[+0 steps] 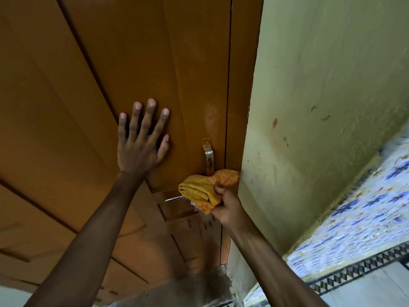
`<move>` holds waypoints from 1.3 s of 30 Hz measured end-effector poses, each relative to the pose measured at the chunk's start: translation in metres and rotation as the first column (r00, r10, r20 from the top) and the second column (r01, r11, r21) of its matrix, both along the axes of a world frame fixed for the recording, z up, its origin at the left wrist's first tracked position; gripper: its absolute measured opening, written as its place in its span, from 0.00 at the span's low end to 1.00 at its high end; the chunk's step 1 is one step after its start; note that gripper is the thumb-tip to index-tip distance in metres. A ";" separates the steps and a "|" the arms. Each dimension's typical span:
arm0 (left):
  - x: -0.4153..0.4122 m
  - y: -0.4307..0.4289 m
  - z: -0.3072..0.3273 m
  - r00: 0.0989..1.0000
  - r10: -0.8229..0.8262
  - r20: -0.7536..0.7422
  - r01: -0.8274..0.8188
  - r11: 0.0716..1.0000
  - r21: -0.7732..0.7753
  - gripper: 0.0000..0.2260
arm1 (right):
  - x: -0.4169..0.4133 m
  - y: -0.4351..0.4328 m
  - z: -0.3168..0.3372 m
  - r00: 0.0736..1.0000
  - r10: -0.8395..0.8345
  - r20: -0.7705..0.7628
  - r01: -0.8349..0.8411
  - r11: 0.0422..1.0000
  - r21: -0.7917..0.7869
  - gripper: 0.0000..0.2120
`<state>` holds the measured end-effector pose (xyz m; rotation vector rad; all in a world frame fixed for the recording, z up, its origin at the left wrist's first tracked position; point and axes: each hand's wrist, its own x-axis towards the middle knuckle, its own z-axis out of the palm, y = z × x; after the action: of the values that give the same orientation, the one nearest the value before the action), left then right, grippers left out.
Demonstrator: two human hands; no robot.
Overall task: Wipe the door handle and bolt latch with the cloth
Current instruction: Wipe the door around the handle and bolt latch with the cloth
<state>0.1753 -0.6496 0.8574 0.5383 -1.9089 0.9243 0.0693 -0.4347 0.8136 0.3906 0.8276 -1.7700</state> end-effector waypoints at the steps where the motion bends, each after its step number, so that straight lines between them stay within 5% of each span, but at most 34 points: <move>1: 0.000 0.000 0.000 1.000 0.002 0.001 -0.002 1.000 -0.004 0.28 | 0.000 0.000 0.001 1.000 0.001 -0.016 -0.001 1.000 -0.001 0.17; 4: -0.001 -0.001 -0.002 1.000 0.014 -0.006 -0.014 1.000 -0.012 0.28 | -0.003 0.005 -0.004 0.998 0.005 -0.057 -0.005 1.000 0.003 0.11; 9: 0.000 0.001 0.001 1.000 0.020 -0.008 -0.020 1.000 -0.015 0.28 | -0.005 -0.002 0.016 0.998 -0.006 -0.063 0.008 0.999 0.031 0.19; 35: 0.000 0.003 0.002 1.000 0.003 -0.007 -0.003 1.000 0.004 0.28 | 0.000 0.009 0.041 0.980 0.077 -0.184 -0.045 0.984 0.172 0.18; 39: 0.000 0.001 0.001 1.000 -0.003 -0.011 0.003 1.000 0.000 0.28 | -0.004 0.018 0.024 0.910 0.135 -0.392 -0.014 0.955 0.296 0.13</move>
<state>0.1757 -0.6482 0.8587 0.5393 -1.8997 0.9182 0.0648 -0.4166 0.8377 0.1694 1.3922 -1.6846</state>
